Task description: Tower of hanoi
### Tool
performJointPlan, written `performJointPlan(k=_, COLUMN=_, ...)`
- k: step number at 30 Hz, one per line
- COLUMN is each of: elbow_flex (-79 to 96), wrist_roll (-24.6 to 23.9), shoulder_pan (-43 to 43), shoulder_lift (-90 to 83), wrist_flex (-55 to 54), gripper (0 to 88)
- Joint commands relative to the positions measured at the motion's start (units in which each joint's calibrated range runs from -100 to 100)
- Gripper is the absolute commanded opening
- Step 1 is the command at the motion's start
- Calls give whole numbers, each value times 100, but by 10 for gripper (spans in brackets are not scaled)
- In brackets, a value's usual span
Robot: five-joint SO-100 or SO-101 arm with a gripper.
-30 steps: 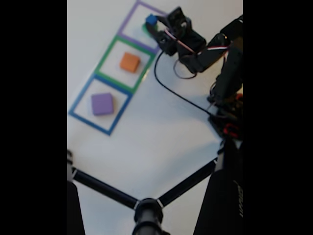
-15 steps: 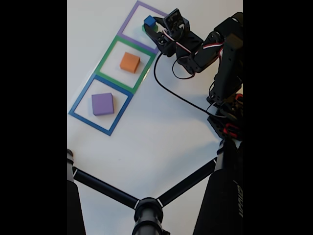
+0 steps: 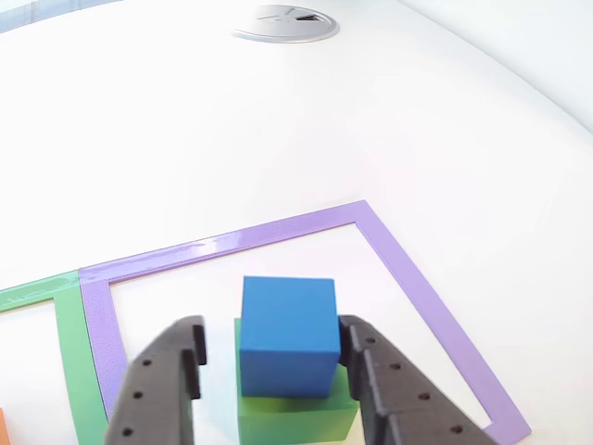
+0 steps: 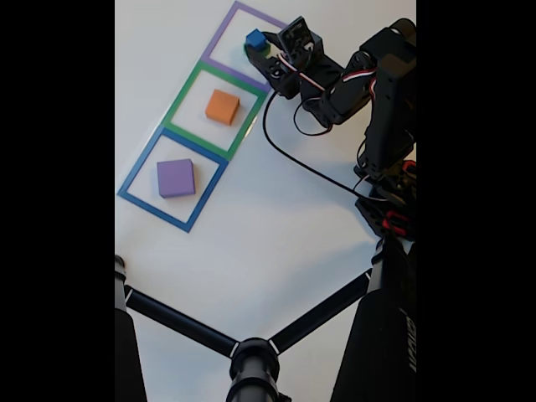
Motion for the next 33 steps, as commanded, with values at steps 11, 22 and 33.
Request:
performJointPlan(k=11, elbow_flex=55, wrist_roll=72, shoulder_pan=23, shoulder_lift=-1447, wrist_flex=1120, gripper=242)
performJointPlan(k=22, elbow_flex=-1091, wrist_roll=72, shoulder_pan=-25, shoulder_lift=-5169, wrist_flex=7055, gripper=72)
performJointPlan(k=33, elbow_flex=-2945, wrist_roll=72, shoulder_pan=-1118, shoulder_lift=-7034, wrist_flex=11565, gripper=0)
